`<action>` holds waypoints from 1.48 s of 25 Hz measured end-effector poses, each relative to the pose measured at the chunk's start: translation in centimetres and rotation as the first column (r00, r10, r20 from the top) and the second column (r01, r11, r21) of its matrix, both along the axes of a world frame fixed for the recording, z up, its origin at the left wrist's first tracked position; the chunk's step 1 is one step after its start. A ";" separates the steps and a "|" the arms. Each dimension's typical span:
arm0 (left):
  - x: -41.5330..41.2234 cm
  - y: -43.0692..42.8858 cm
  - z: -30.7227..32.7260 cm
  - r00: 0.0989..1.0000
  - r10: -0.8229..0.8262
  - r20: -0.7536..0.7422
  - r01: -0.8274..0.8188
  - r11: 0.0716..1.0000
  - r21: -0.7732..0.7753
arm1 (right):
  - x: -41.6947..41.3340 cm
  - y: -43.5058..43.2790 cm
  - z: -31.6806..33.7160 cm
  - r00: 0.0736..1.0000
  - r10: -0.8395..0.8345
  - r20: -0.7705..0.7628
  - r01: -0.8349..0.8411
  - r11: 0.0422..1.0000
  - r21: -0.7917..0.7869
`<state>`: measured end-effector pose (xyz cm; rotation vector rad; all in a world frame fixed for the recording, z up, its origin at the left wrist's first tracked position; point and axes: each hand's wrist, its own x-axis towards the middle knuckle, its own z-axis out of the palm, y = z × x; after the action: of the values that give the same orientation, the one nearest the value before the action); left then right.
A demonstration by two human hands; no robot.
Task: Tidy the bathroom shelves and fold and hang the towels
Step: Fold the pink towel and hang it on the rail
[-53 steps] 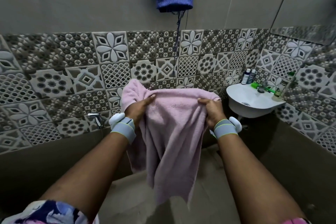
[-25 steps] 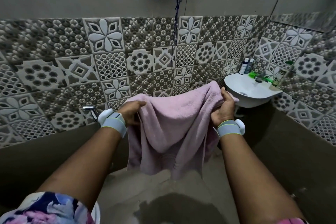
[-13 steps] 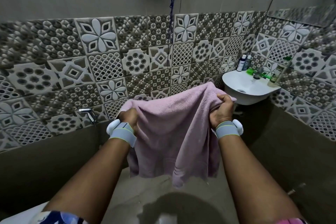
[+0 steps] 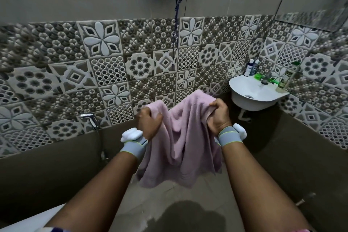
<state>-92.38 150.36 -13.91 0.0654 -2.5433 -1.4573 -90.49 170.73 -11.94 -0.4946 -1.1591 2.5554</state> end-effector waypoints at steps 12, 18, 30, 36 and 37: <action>1.4 2.1 0.9 0.986 -0.096 -0.137 0.076 0.987 -0.144 | 1.7 -3.6 0.8 0.851 0.413 0.324 -0.522 0.603 0.603; 1.5 -0.1 0.9 0.967 -0.236 -0.100 0.201 0.941 -0.273 | 2.1 -3.8 1.2 0.758 0.578 0.302 -0.623 0.506 0.596; 1.5 0.6 -0.3 0.941 -0.305 -0.145 0.224 0.884 -0.410 | 0.5 -1.4 -1.3 0.865 0.130 0.484 -0.448 0.634 0.631; 0.5 0.1 -0.9 0.943 -0.321 -0.093 0.272 0.899 -0.343 | 0.3 -1.1 -2.6 0.924 -0.012 0.383 -0.295 0.614 0.732; 0.6 0.0 -0.8 0.942 -0.324 -0.092 0.281 0.906 -0.315 | 0.4 -1.3 -2.6 0.951 0.004 0.309 -0.244 0.621 0.745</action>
<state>-91.80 150.36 -14.67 -0.4857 -2.7071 -1.0979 -90.05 169.41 -14.54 -0.5548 -2.3008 1.7958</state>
